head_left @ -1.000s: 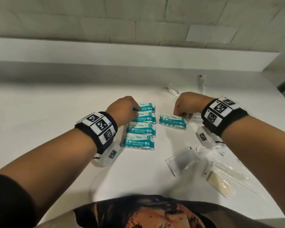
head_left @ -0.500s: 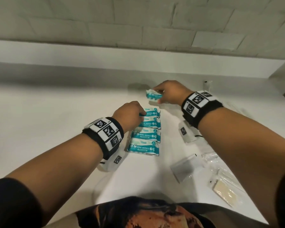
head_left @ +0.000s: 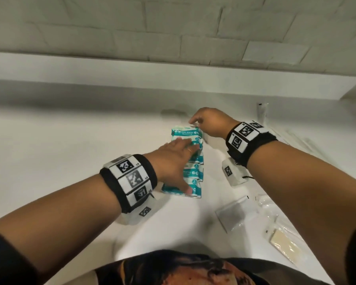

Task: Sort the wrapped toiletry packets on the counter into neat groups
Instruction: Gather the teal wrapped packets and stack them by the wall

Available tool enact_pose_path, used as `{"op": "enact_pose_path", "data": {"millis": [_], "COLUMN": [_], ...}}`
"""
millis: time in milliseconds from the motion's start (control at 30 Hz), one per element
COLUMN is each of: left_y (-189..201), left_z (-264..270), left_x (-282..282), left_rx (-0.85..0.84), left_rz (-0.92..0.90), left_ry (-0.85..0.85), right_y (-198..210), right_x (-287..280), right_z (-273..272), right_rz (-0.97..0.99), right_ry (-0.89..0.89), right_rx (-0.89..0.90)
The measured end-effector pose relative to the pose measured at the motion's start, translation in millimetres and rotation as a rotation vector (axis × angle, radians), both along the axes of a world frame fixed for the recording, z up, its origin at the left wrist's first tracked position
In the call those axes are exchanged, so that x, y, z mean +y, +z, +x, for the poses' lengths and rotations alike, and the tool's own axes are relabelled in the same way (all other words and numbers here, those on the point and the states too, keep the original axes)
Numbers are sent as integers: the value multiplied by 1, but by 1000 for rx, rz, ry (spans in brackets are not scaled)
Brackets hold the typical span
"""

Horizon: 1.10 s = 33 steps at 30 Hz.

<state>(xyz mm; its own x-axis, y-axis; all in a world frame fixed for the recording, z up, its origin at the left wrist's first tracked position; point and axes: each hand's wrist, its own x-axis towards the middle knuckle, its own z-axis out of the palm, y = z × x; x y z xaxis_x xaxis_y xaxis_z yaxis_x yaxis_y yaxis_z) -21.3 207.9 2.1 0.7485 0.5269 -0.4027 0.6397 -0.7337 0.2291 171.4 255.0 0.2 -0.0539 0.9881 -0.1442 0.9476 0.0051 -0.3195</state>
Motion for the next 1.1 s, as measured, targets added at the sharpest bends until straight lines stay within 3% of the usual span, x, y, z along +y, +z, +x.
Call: {"op": "enact_pose_path", "data": {"millis": [133,400,667,1100], "left_y": [-16,-21,-13,-15], "left_z": [3,7,38,57], "left_x": [-18,2,75,169], "left_rx": [80,-10,7,-62], "left_rz": [157,176,194,181], "left_ry": [-143,-56,-13,21], "right_y": [0,3,3,-6], "right_x": [0,28,91,145], "right_z": [-3,-4,3,23], "right_rz": [-120,-168,-125,-145], "right_ry": [74,74,-23,99], "right_rx": [-101,-113,-273,-129]}}
